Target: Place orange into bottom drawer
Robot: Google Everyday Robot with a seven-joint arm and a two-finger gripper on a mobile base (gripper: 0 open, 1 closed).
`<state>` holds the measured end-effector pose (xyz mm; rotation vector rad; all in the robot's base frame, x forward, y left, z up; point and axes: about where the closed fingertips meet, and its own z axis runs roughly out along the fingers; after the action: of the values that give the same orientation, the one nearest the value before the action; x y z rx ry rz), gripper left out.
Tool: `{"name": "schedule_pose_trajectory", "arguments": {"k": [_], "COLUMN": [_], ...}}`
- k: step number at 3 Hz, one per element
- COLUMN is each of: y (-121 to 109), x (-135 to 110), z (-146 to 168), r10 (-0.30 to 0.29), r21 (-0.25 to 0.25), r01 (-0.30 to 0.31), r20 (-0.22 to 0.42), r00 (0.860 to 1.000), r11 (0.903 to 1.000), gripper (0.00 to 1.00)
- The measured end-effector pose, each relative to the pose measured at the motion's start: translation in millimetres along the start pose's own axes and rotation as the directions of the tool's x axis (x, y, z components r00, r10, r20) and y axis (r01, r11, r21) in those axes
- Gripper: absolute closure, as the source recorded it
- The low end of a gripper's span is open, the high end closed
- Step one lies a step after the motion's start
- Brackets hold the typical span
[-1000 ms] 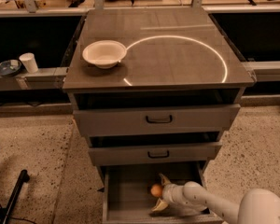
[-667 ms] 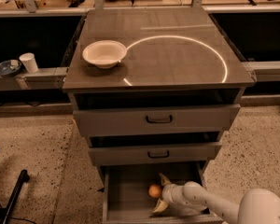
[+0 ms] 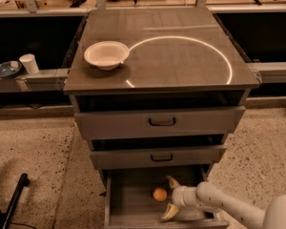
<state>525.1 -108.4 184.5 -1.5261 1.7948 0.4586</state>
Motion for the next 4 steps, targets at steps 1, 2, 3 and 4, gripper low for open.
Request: {"name": "schedule_pose_trajectory", "arguments": {"k": [1,2,3,4], "y": [20,20,21,29], "x": [-19,-19,-15,-16], "z": [-70,-70,-91,-143], "r10": [0.003,0.003,0.019,-0.015], "r21": [-0.044,-0.044,-0.05,-0.076], "r01": [0.001,0.001,-0.015,0.023], "r20": [0.085,0.085,0.094,0.101], "r00": [0.996,0.996,0.995,0.995], "r11": [0.999,0.999,0.9987,0.9968], "gripper": [0.0,0.0,0.0,0.0]}}
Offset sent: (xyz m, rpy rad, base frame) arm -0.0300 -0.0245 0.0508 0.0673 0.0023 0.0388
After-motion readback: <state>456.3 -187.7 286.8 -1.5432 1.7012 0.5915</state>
